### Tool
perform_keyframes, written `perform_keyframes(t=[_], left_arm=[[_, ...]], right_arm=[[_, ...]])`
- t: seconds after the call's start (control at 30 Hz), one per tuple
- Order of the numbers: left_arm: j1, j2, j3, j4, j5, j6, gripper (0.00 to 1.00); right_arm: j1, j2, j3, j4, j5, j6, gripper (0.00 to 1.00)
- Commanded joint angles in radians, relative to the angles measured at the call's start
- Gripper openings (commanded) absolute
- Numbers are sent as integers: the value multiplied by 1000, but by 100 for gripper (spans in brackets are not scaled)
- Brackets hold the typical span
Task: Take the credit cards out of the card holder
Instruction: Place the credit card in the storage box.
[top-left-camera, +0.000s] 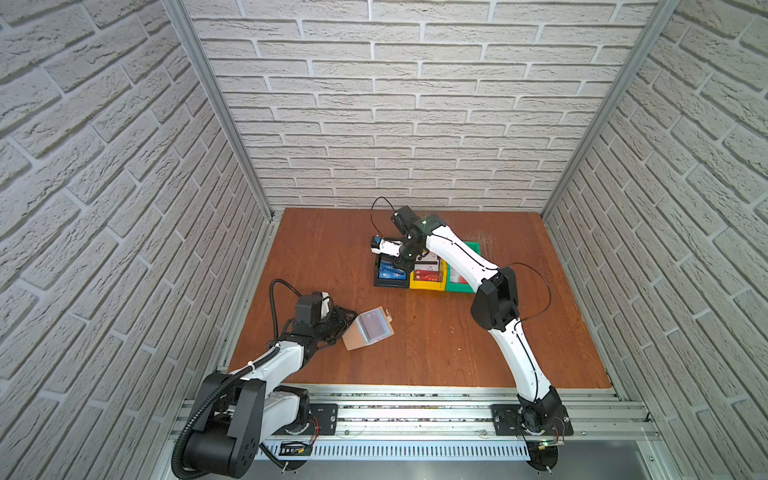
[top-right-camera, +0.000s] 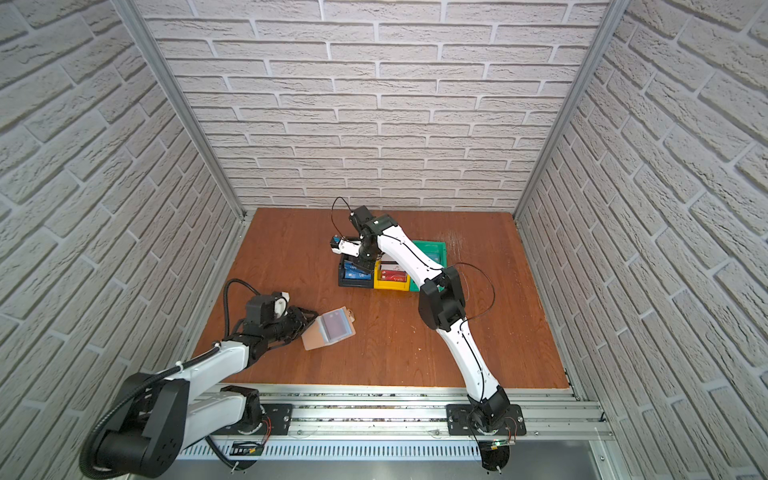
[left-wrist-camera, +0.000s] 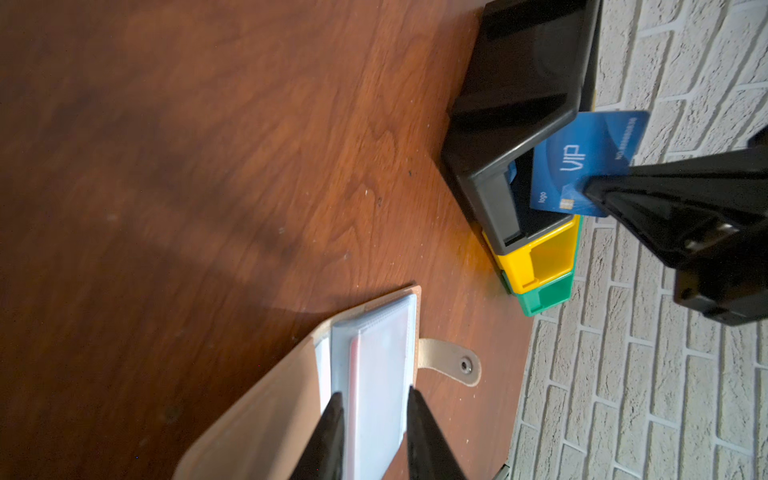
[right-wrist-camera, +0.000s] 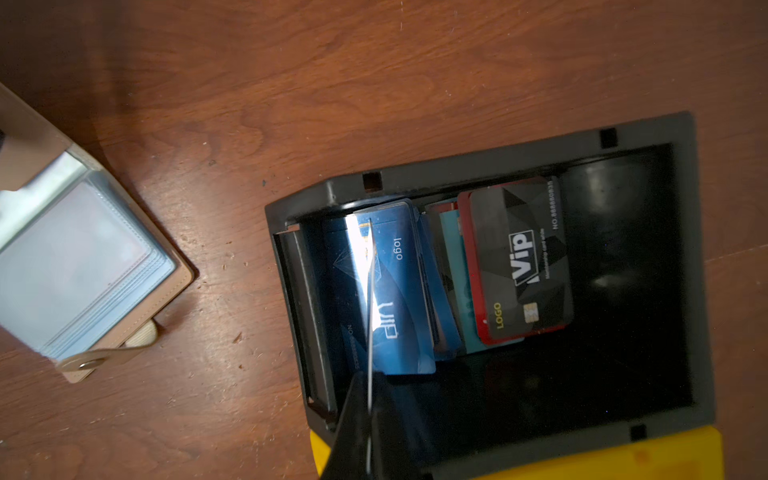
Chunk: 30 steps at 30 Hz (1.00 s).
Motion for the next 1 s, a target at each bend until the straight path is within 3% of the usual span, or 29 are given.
perform_keyframes(t=[0.0,0.5,0.6,0.8,0.97], left_arm=[[-6,16,27,56,5,20,28],[-5,59,27,82,8,25,28],[-6,75,28,92,11,25,28],[-5,94,28,108,16,23,27],[-6,88,22,103,21,22,27]], right_arm=[[0,18,18,20,15,-15,5],[0,53,13,0,37,-25,6],[0,47,1,56,62,2,16],[0,-3,-93,254,104,90,27],[2,-24,-106,321,204,143,29]])
